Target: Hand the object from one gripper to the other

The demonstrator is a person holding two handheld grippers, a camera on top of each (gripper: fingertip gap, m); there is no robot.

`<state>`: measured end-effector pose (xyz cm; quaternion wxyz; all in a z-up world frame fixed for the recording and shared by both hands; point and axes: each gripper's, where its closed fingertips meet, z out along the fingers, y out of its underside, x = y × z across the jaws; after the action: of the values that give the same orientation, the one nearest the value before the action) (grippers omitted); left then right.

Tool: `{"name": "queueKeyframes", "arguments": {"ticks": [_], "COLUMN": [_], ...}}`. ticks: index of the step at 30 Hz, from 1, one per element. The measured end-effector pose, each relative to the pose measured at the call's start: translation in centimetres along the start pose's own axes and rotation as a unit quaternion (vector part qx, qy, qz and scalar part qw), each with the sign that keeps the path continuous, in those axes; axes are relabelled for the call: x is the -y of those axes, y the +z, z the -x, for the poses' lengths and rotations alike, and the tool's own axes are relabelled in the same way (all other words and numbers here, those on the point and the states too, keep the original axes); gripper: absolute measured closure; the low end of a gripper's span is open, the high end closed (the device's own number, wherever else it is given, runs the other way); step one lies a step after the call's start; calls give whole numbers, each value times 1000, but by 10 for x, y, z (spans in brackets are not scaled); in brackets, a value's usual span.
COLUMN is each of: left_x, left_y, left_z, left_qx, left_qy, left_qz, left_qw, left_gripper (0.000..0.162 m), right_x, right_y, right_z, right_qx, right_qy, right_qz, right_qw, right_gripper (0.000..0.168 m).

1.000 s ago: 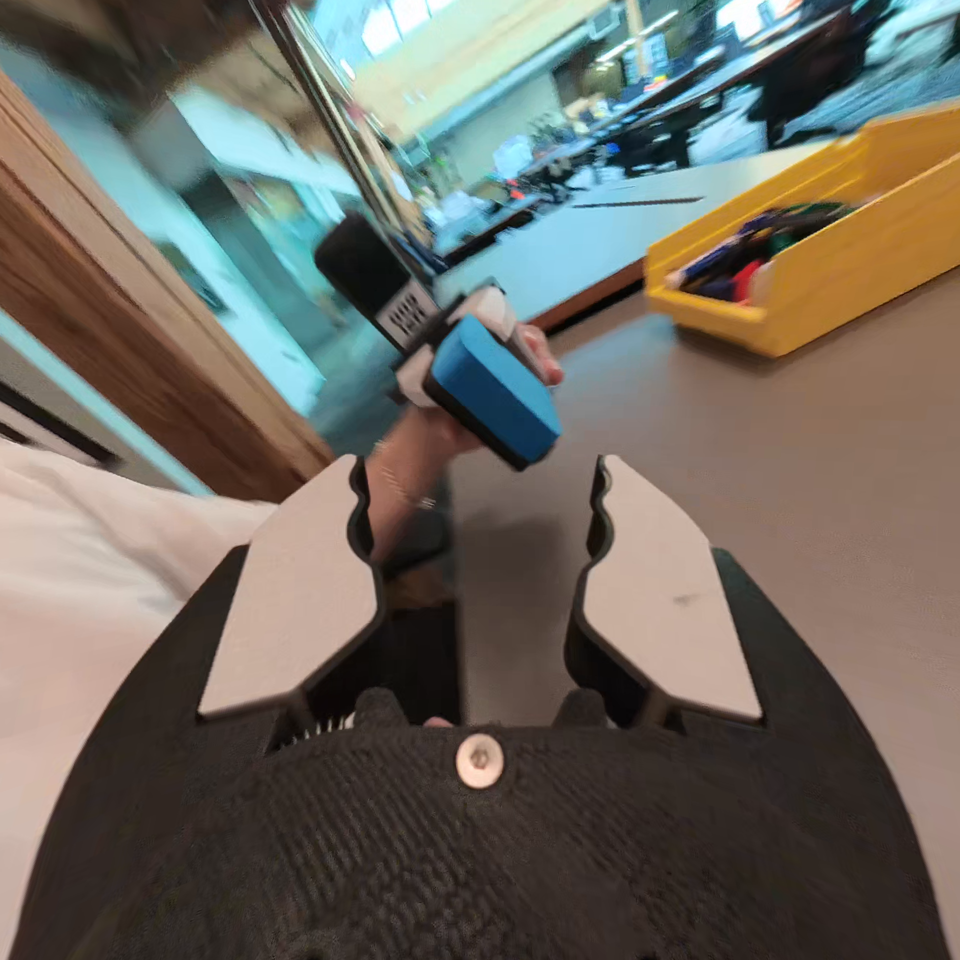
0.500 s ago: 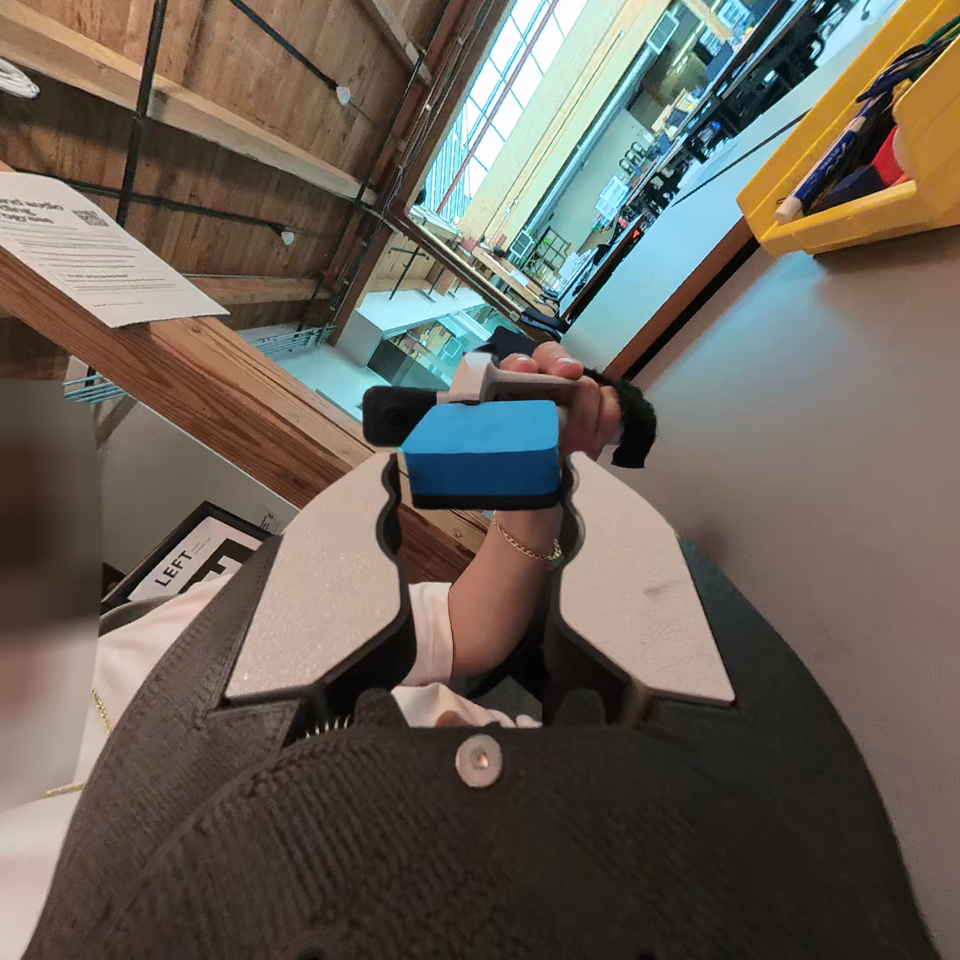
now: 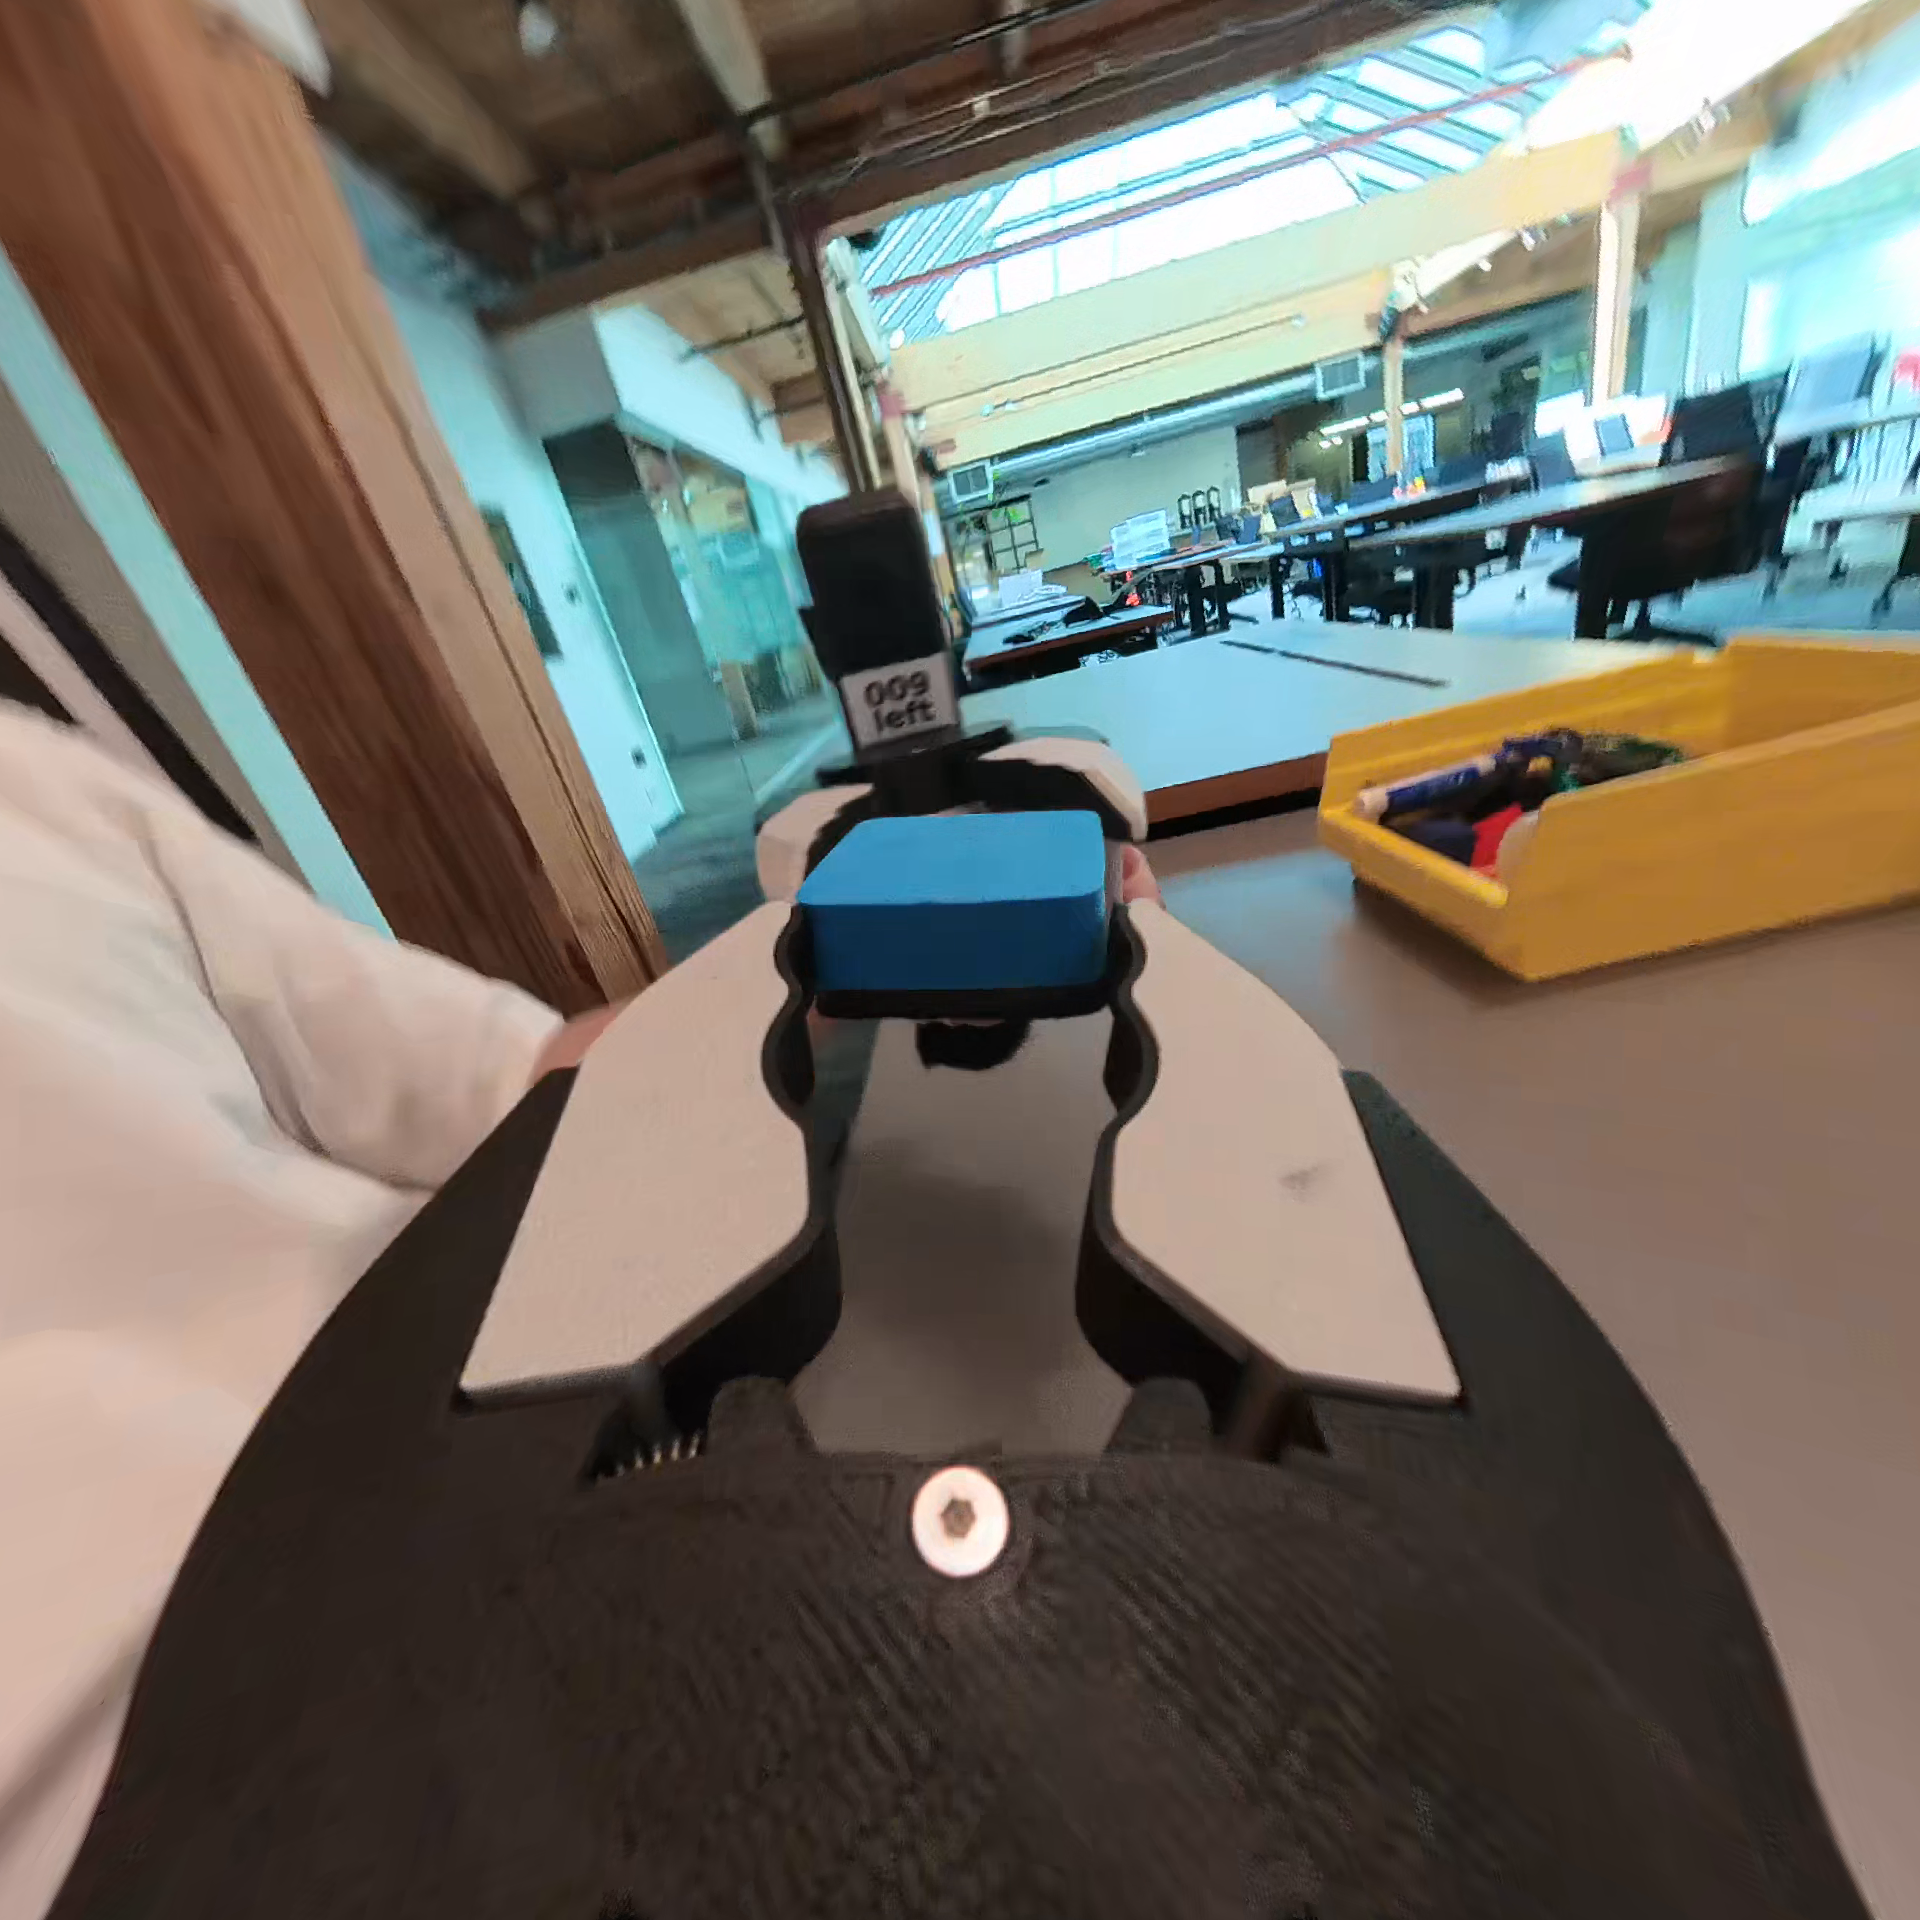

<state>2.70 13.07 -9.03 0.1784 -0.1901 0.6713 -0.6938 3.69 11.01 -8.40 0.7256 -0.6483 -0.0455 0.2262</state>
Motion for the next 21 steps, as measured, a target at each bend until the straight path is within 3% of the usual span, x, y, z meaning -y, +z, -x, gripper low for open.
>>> {"name": "queueKeyframes", "arguments": {"ticks": [3,5,9,19,21], "left_x": [-9,-14,-13,-13,-11], "left_y": [6,9,13,10,6], "left_z": [-4,-11,-15,-8,1], "left_qx": [-8,-21,-23,3,36], "left_qy": [0,21,51,113,138], "left_qz": [33,46,41,28,35], "left_qw": [999,999,998,993,989], "left_gripper": [93,96,106,109,109], "right_x": [-8,-11,-16,-21,-18], "right_y": [0,2,6,6,3], "right_z": [11,14,16,7,-3], "right_qx": [2,2,1,-44,-77], "right_qy": [-109,-132,-141,-134,-94], "right_qz": [40,55,65,87,95], "right_qw": [993,990,988,986,988], "right_gripper": [114,114,114,112,96]}}
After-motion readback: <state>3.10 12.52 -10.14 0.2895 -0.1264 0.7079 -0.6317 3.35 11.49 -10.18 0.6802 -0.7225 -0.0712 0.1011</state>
